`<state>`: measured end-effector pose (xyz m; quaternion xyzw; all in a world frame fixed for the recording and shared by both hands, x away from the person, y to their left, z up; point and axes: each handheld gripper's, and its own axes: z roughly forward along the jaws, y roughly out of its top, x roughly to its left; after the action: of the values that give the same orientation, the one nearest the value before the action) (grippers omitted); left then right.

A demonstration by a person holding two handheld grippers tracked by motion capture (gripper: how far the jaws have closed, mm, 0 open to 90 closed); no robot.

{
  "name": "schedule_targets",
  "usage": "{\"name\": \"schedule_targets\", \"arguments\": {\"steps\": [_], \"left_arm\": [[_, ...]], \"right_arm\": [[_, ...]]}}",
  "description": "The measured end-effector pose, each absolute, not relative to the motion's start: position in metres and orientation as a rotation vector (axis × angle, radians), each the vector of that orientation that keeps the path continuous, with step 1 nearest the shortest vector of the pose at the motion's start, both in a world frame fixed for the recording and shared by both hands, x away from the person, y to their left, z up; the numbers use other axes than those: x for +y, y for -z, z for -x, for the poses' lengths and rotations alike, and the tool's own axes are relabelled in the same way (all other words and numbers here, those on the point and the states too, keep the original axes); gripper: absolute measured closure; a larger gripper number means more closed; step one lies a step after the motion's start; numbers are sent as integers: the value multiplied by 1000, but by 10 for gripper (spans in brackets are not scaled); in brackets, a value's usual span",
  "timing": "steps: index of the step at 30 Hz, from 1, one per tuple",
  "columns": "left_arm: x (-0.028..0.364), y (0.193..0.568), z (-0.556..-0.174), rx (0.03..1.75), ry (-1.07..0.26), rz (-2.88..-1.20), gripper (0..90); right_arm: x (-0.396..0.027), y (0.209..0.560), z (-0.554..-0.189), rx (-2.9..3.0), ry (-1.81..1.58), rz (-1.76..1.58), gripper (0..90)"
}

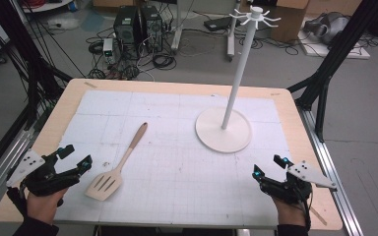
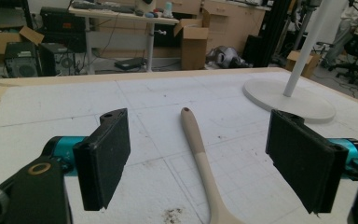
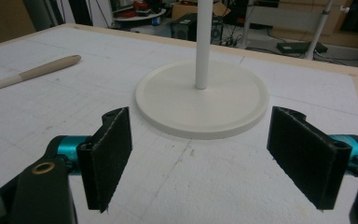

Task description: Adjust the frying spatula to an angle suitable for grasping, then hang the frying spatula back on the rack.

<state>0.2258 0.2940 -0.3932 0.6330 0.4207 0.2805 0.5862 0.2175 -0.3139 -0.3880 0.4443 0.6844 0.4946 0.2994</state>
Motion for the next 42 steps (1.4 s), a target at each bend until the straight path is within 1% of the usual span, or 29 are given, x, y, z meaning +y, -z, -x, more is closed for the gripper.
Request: {"name": "schedule_targets", "arguments": {"steps": [3, 8, 11, 12, 13, 21, 34, 38, 42], "left_arm": [[292, 393, -226, 981, -636, -1486, 243], [292, 392, -225, 985, -639, -1480, 243], [292, 392, -227, 995, -598, -1461, 235], [290, 391, -228, 998, -572, -1466, 210], [290, 391, -228, 998, -572, -1466, 210], [273, 390, -231, 971, -586, -1560, 219], [272, 388, -237, 1022, -557, -1587, 221], [270, 386, -242, 1027, -531, -1621, 224], [267, 383, -249, 1010, -491, -1674, 247]], "right_arm": [[-315, 388, -217, 1816, -1319, -1194, 210], [-316, 389, -216, 1814, -1317, -1194, 210], [-315, 388, -215, 1810, -1318, -1191, 209], [-313, 388, -215, 1812, -1324, -1203, 210], [-313, 387, -215, 1812, -1319, -1193, 209], [-307, 385, -215, 1809, -1308, -1195, 210], [-308, 385, -215, 1797, -1312, -1197, 210], [-309, 385, -215, 1795, -1308, -1200, 210], [-311, 384, -213, 1785, -1305, -1204, 210]]}}
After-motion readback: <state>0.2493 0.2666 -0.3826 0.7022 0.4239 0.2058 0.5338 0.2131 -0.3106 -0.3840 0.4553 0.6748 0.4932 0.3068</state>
